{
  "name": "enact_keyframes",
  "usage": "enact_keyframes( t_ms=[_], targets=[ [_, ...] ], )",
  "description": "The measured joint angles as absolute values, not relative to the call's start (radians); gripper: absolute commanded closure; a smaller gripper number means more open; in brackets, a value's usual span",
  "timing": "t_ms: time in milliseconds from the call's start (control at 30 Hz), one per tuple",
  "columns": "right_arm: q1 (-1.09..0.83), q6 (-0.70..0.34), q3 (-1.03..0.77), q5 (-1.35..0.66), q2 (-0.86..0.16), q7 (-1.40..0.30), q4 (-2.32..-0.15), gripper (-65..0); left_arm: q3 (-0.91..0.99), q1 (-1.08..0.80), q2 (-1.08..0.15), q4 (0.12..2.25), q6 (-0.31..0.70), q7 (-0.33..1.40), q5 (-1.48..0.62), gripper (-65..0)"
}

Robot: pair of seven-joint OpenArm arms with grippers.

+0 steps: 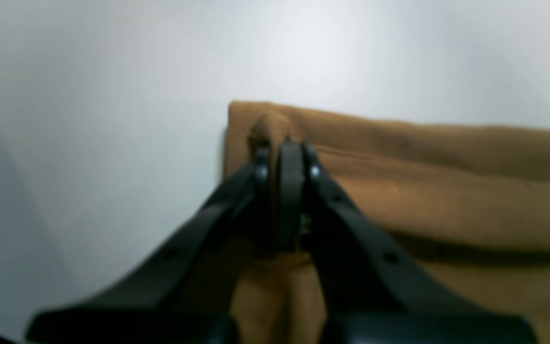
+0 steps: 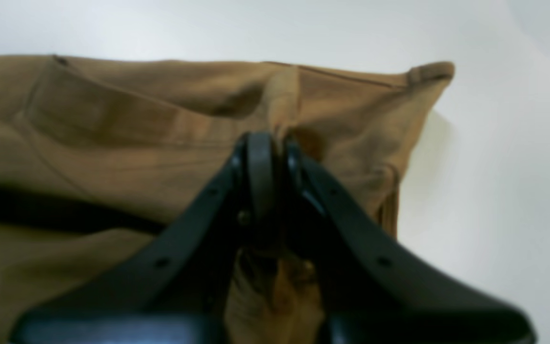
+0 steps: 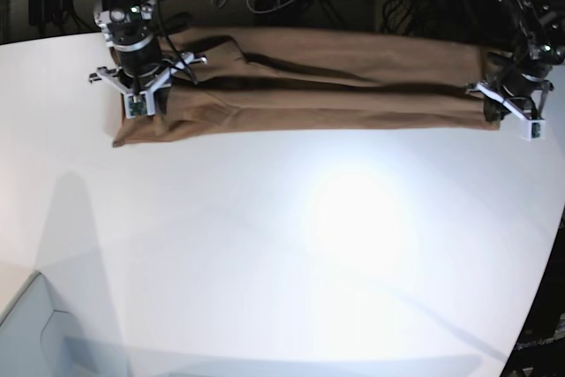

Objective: Layout the t-shirt on the table in an organized manner, then fold the t-shirt properly
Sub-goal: 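Lower the folded hem and adjust the strip ends with both grippers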

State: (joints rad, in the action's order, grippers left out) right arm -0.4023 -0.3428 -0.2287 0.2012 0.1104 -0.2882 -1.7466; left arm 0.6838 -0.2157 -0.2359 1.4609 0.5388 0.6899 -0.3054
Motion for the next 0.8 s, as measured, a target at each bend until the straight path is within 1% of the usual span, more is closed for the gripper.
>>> enact_keyframes(
  t_ms=[233,267,333,433,500,600,700,800],
  targets=[
    [-0.401,-0.343,-0.229,0.200,0.110,-0.284,-1.683,-2.3,0.684,-0.221,-0.238,1.423,0.539,0.691,-0.305,-0.7],
    [-0.401,-0.343,-0.228,0.200,0.110,-0.272,-1.675,-2.2,0.683,-0.218,-0.238,1.414,0.539,0.690,-0.310,-2.1],
    [-0.396,-0.342,-0.228,0.200,0.107,-0.267,-1.659,-2.2,0.684,-0.218,-0.238,1.400,0.538,0.677,-0.321,-7.7],
    [-0.394,-0.342,-0.226,0.194,0.108,-0.261,-1.654,-2.2,0.684,-0.218,-0.238,1.399,0.543,0.677,-0.324,-21.5],
    [-0.394,-0.342,-0.224,0.194,0.108,-0.261,-1.654,-2.3,0.683,-0.222,-0.238,1.402,0.545,0.677,-0.331,-29.1],
    [-0.394,-0.342,-0.223,0.194,0.108,-0.261,-1.654,-2.3,0.685,-0.224,-0.237,1.408,0.546,0.677,-0.335,-37.5],
    [-0.389,-0.342,-0.221,0.194,0.108,-0.262,-1.654,-2.3,0.685,-0.227,-0.237,1.428,0.546,0.692,-0.329,-41.5],
    [-0.375,-0.342,-0.221,0.194,0.108,-0.276,-1.653,-2.3,0.687,-0.251,-0.238,1.478,0.534,0.699,-0.310,-41.8]
  ],
)
